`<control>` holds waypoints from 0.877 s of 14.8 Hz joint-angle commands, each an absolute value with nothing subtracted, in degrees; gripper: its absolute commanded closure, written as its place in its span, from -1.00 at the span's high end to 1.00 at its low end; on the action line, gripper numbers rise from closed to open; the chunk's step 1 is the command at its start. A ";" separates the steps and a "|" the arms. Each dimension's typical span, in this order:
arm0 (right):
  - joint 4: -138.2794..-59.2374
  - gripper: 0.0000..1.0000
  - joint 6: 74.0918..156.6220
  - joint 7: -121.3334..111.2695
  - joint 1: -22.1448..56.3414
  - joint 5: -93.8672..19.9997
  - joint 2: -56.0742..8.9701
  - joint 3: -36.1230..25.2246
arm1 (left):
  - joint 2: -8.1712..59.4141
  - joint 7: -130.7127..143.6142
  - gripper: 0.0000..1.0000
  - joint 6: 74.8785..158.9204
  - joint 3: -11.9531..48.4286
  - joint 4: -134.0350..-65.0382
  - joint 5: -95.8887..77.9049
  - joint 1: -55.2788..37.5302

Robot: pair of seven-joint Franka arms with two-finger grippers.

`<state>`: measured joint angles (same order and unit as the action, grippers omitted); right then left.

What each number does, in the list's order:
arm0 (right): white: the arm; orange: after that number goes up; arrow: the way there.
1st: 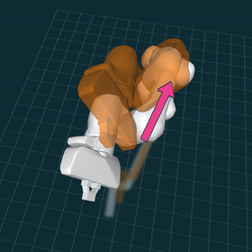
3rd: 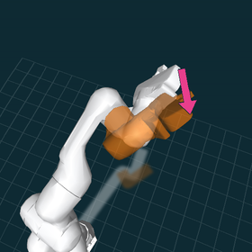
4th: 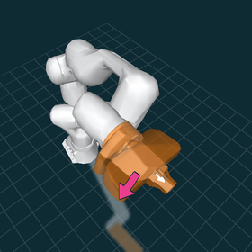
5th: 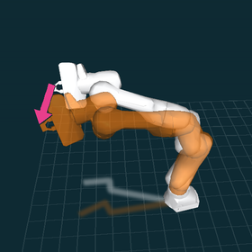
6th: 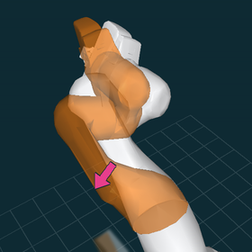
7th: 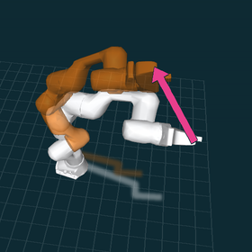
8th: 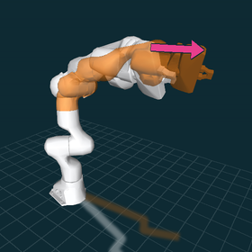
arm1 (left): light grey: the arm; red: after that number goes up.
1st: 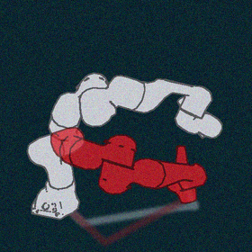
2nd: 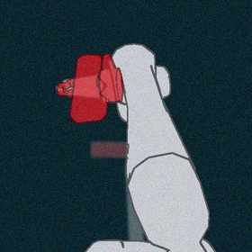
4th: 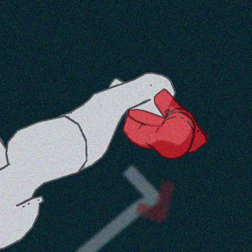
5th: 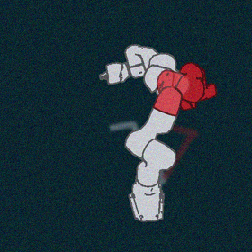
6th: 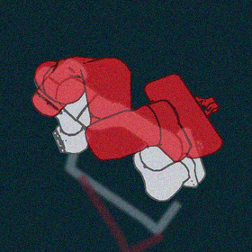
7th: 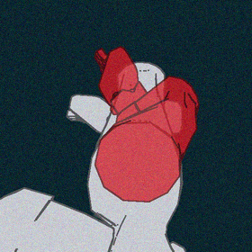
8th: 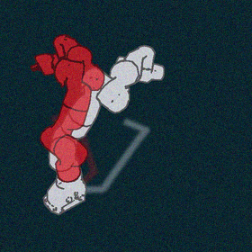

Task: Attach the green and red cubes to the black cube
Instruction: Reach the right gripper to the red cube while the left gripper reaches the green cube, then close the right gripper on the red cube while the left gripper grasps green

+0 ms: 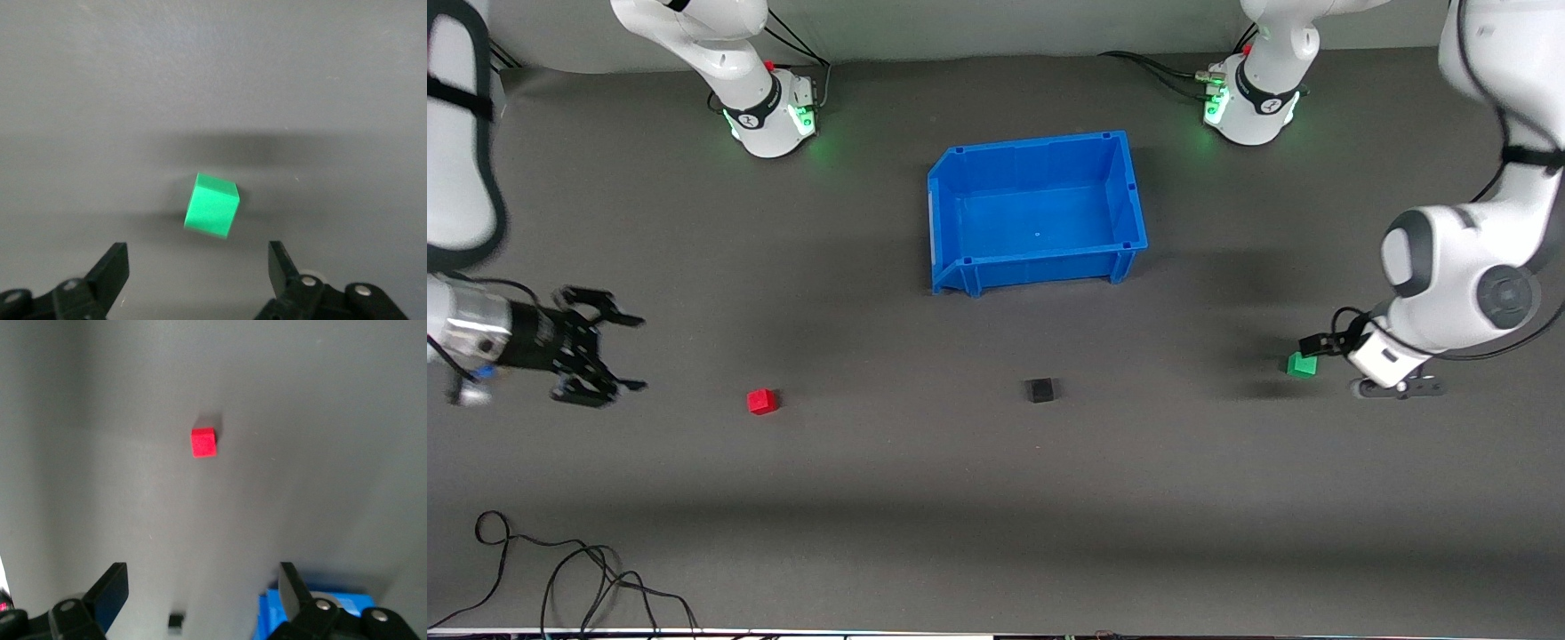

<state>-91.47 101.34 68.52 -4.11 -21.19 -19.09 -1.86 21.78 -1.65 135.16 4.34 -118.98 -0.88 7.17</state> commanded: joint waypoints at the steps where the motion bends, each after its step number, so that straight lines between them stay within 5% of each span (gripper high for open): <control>1: -98.07 1.00 110.97 66.20 -3.34 -23.55 -21.43 -1.67 | 25.21 -2.29 0.82 139.83 4.39 -119.80 1.13 6.42; 5: -98.44 1.00 117.58 56.19 -2.55 -26.36 -30.39 -1.58 | 26.10 -2.37 0.54 139.83 4.75 -119.09 5.00 6.24; 13: -98.35 1.00 125.95 52.29 -0.71 -26.80 -37.88 -1.23 | 29.62 -5.10 0.38 140.10 4.75 -116.10 5.89 5.80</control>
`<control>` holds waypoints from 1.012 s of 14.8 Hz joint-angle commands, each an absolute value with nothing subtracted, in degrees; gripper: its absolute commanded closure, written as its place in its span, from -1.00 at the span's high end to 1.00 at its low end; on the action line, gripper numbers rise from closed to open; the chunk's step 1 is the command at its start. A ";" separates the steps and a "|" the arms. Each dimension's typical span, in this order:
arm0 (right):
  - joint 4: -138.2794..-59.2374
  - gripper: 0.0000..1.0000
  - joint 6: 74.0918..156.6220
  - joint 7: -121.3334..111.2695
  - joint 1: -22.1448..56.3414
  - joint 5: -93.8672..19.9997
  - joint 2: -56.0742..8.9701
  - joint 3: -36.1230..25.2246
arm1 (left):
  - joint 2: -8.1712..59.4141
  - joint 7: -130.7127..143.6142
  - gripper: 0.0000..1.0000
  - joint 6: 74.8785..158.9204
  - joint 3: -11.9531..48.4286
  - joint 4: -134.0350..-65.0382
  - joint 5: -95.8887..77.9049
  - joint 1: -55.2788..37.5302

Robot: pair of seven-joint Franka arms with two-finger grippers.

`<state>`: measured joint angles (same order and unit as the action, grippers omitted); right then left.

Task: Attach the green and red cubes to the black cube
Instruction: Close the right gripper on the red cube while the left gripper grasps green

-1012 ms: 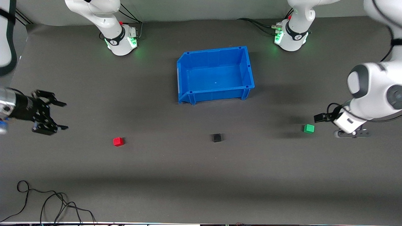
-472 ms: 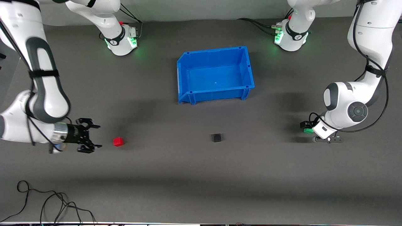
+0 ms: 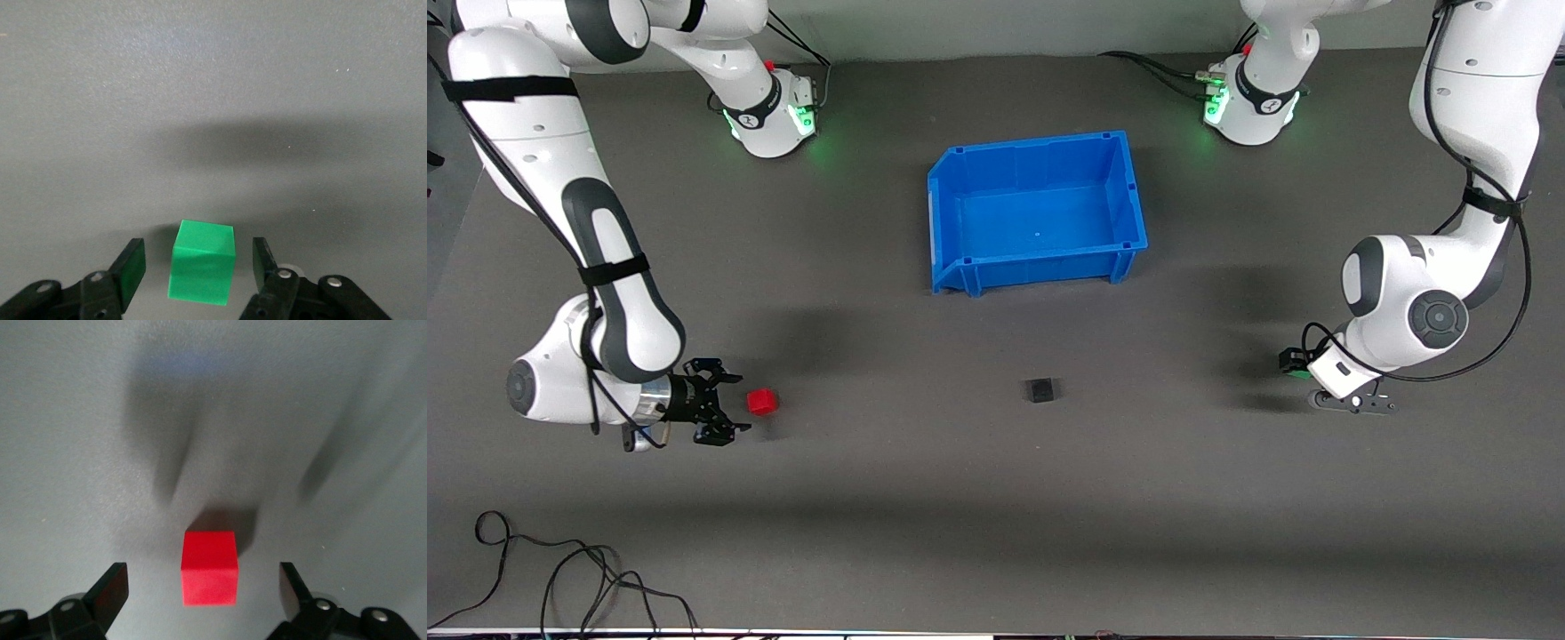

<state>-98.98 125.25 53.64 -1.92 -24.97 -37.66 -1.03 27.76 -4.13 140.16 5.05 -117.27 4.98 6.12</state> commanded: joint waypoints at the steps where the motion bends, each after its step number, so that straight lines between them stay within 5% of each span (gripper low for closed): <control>1: -98.35 1.00 125.95 52.29 -0.62 -26.89 -38.32 -1.32 | 29.71 -5.10 0.35 140.53 4.66 -116.10 5.89 5.54; 3: -98.26 0.92 125.95 52.29 -0.53 -27.59 -38.67 -1.23 | 29.71 -5.10 0.18 140.89 4.75 -116.02 5.89 5.54; 9: -98.09 -0.33 125.95 50.98 -0.88 -27.95 -39.46 -1.23 | 30.93 -5.36 -0.39 140.44 4.75 -114.08 5.89 5.54; 12: -97.65 -0.63 125.77 51.06 -0.88 -28.04 -39.46 -1.23 | 31.38 -5.27 -0.53 140.80 4.66 -114.08 5.89 5.45; 15: -97.56 -0.66 125.77 51.15 -0.79 -28.04 -39.46 -1.32 | 31.38 -4.49 -0.75 140.36 4.75 -113.82 5.80 5.62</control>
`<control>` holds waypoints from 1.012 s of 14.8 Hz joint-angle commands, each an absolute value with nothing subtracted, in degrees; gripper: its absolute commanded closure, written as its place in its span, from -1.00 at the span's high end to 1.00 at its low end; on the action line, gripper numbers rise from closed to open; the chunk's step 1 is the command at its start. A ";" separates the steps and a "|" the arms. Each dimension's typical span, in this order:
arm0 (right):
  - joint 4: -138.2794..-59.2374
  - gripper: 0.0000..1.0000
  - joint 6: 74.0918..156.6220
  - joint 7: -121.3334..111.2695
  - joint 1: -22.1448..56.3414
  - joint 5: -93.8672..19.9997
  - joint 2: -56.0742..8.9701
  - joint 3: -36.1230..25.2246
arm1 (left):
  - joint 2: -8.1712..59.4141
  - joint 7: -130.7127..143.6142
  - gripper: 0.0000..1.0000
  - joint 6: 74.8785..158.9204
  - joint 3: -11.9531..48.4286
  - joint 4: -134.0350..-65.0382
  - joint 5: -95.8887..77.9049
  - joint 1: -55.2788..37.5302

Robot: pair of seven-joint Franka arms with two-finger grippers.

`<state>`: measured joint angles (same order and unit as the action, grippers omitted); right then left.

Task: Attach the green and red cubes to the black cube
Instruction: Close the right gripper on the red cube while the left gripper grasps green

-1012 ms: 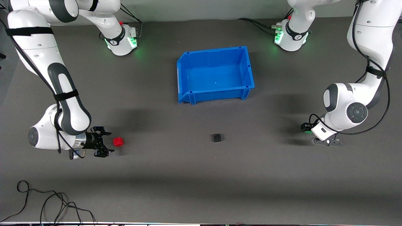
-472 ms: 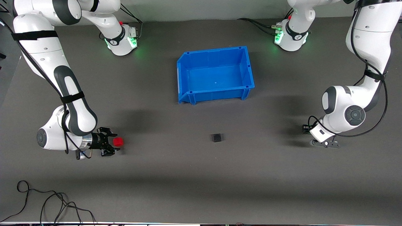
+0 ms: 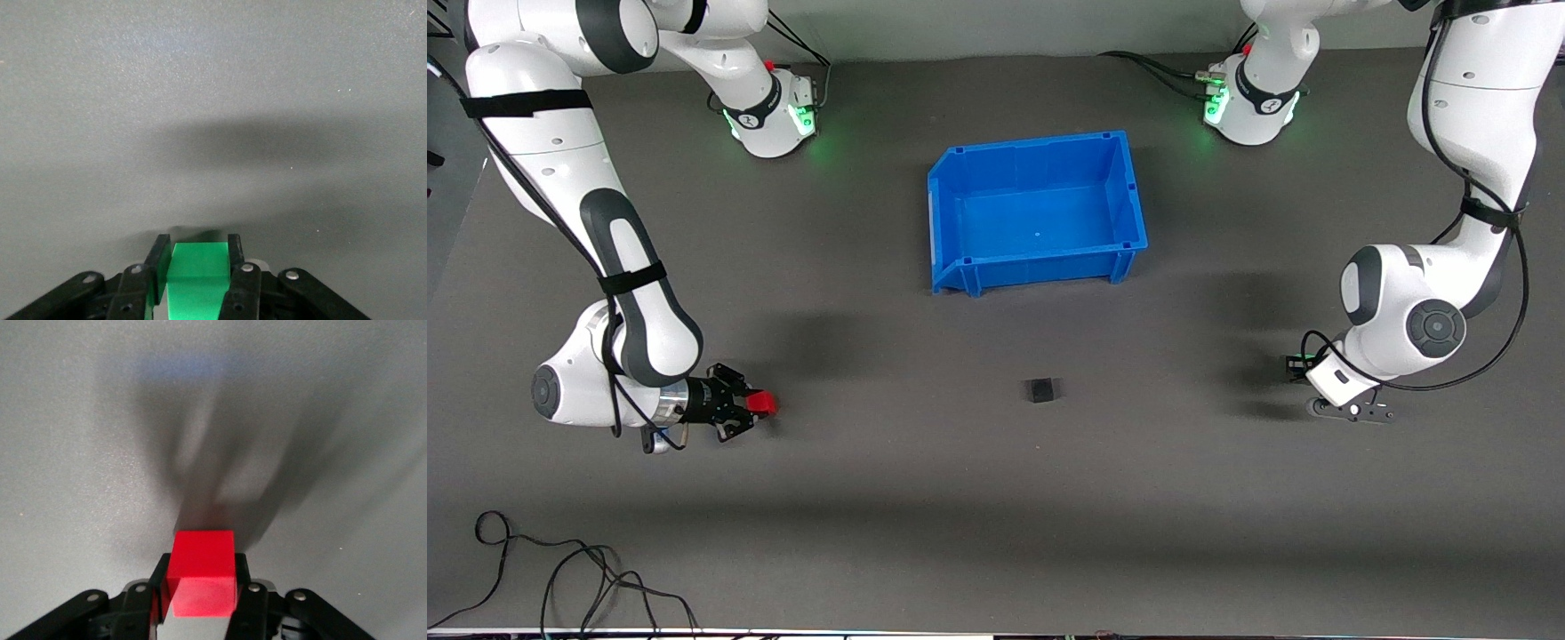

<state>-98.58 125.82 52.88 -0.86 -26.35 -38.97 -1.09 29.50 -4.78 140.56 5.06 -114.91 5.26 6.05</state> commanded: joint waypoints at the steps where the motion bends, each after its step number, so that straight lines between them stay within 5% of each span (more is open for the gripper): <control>1: -97.56 -0.66 125.77 51.15 -0.88 -28.04 -39.46 -1.32 | 31.20 -3.87 -0.89 140.01 4.75 -113.47 5.10 5.62; 4: -96.60 -0.66 124.90 52.29 -0.62 -28.04 -39.11 -1.23 | 30.94 4.71 -1.00 136.95 5.01 -109.79 2.29 5.19; 9: -93.35 -0.66 124.19 63.96 4.82 -28.04 -38.23 -0.53 | 32.78 28.07 -1.00 119.72 5.36 -95.65 1.93 -0.69; 15: -89.48 -0.66 126.90 81.02 16.33 -31.62 -38.93 -0.62 | 36.21 60.92 -1.00 121.90 5.71 -92.82 -3.95 -8.69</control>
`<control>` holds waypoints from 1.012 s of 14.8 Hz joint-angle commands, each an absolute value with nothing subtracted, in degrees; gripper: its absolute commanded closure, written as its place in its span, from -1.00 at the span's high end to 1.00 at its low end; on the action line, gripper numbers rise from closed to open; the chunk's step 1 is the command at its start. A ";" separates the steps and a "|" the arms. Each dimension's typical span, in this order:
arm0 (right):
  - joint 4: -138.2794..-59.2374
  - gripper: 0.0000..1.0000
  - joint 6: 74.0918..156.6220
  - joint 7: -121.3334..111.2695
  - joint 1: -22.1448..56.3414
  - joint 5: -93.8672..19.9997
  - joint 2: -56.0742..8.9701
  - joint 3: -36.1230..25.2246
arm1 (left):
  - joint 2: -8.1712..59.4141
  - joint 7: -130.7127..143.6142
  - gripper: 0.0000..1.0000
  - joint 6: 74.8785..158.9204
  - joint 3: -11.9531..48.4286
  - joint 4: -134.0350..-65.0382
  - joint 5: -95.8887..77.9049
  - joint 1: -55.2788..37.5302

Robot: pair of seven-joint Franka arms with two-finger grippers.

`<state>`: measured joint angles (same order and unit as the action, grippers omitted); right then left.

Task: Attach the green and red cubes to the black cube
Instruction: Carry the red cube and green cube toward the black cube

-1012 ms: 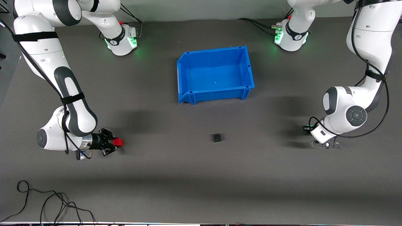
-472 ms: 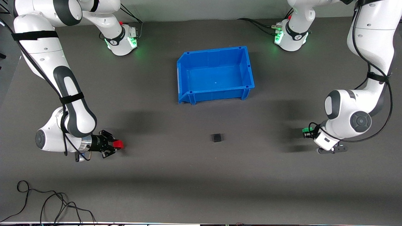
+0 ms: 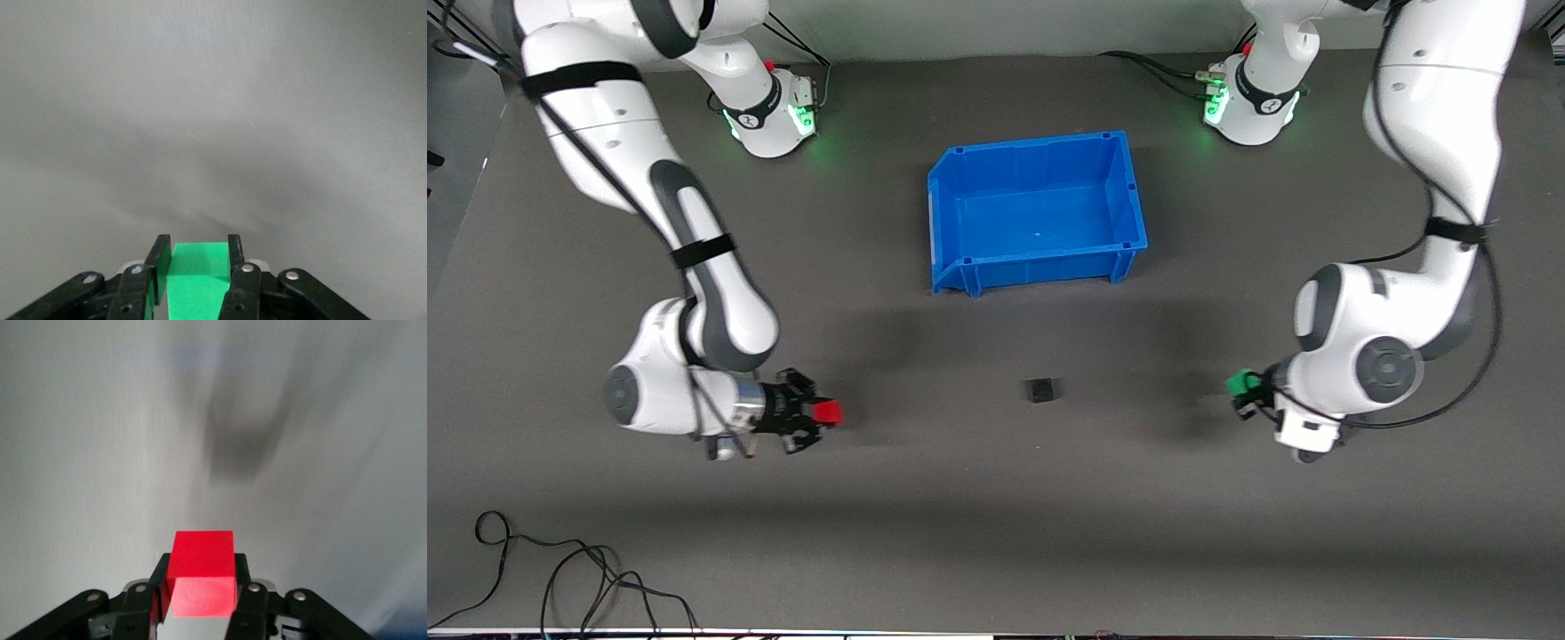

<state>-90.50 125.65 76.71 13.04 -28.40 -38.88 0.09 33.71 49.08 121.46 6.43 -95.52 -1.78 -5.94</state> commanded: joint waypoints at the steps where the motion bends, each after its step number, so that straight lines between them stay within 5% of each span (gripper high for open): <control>1: -89.47 -0.66 128.22 82.95 18.09 -32.95 -39.20 -0.62 | 36.56 67.78 -1.00 122.77 5.71 -92.64 -3.95 -9.66; 9: -89.47 -0.66 141.31 97.11 30.31 -33.49 -42.53 -0.62 | 39.11 107.29 -1.00 131.84 5.63 -92.81 -3.60 -20.56; 15: -85.26 -0.66 143.17 95.98 34.36 -31.38 -47.10 -0.62 | 40.69 119.08 -0.99 133.77 5.63 -92.90 -3.78 -25.13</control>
